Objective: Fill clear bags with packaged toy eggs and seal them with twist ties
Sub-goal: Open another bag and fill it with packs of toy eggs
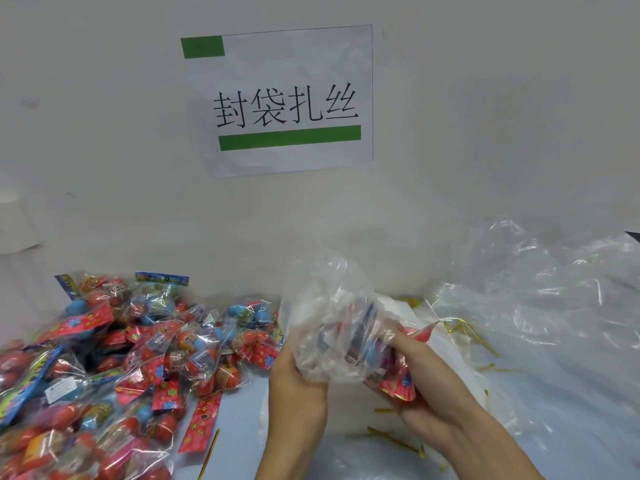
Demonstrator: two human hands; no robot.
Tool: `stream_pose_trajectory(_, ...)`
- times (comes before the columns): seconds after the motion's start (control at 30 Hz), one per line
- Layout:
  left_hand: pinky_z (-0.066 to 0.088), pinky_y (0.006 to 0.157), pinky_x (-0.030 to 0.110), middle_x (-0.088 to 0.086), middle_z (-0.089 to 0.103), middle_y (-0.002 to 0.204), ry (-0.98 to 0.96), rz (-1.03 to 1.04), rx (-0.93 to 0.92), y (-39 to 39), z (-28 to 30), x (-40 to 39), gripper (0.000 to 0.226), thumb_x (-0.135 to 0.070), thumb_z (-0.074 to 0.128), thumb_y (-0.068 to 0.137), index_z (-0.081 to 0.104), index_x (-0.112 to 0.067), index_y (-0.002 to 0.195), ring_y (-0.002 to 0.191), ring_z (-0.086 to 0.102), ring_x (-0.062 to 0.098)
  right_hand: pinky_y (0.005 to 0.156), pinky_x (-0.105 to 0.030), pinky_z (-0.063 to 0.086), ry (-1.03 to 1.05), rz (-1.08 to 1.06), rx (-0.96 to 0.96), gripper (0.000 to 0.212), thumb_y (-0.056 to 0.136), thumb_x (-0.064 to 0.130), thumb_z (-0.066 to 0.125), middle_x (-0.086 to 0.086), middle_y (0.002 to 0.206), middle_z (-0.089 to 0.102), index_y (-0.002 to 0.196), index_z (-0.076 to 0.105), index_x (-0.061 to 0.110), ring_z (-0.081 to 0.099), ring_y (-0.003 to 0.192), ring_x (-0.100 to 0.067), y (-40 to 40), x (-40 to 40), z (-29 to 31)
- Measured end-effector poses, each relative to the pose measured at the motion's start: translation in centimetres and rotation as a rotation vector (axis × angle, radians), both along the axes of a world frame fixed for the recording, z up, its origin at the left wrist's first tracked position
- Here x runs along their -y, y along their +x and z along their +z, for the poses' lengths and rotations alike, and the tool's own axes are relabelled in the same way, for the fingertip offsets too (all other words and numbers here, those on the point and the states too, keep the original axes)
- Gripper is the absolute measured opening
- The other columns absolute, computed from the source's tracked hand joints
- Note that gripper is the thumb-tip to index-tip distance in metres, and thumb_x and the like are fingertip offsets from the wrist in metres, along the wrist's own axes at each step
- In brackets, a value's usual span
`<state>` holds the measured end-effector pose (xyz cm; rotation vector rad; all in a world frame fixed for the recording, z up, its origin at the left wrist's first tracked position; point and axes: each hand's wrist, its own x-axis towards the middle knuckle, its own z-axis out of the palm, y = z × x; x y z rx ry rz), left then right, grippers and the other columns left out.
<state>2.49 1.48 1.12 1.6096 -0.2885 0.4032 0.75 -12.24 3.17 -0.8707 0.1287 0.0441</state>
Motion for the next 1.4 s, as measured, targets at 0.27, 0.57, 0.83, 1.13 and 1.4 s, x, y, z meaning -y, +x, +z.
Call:
stream_pose_trajectory(0.27,0.051,0.06,0.02,-0.005,0.073,0.077,0.023,0.123,-0.124,1.2,-1.5,-0.6,0.024,-0.003,0.051,0.1,0.067,-0.02,0.103,0.062,0.069,0.011,0.082,-0.04,0.061,0.311,-0.001,0.077,0.039,0.082,0.015,0.07,-0.015,0.12,0.072,0.12,0.073,0.005,0.069,0.112,-0.03,-0.1,0.7,1.1)
stream_pose_trajectory(0.57,0.038,0.082,0.005,-0.023,0.047,0.112,0.38,-0.036,-0.077,-0.2,-1.7,1.1,0.082,-0.049,0.081,0.065,0.022,-0.052,0.123,0.105,0.046,-0.006,0.065,-0.03,0.059,-0.07,-0.446,0.056,0.028,0.086,0.01,0.075,-0.01,0.087,0.073,0.111,0.069,0.0,0.066,0.065,-0.012,0.9,0.5,-0.6)
stream_pose_trajectory(0.83,0.032,0.104,0.014,-0.034,0.041,0.128,0.259,0.214,0.237,-0.1,-0.1,0.6,0.042,-0.064,0.06,0.086,0.046,-0.051,0.125,0.126,0.034,-0.009,0.074,-0.037,0.062,-0.712,-0.413,0.247,0.04,0.073,0.015,0.088,0.003,0.093,0.077,0.108,0.072,0.026,0.075,0.082,-0.014,0.3,-0.3,-1.0)
stream_pose_trajectory(1.13,0.043,0.07,0.01,-0.012,0.06,0.096,0.247,0.329,0.363,-0.4,0.9,0.0,0.016,-0.016,0.068,0.091,0.067,-0.033,0.09,0.093,0.056,0.008,0.087,-0.018,0.054,-1.232,-0.225,0.428,0.049,0.075,0.03,0.083,0.016,0.122,0.042,0.107,0.061,0.059,0.064,0.098,0.001,0.1,-0.5,-1.8)
stream_pose_trajectory(1.4,0.041,0.085,0.007,-0.022,0.052,0.117,0.211,0.159,0.411,-1.6,1.0,1.5,0.058,-0.045,0.073,0.076,0.049,-0.032,0.128,0.114,0.052,0.004,0.069,-0.009,0.045,-1.125,-0.584,0.316,0.018,0.076,0.02,0.081,0.0,0.104,0.058,0.076,0.067,0.03,0.059,0.079,0.003,0.9,0.1,-2.2)
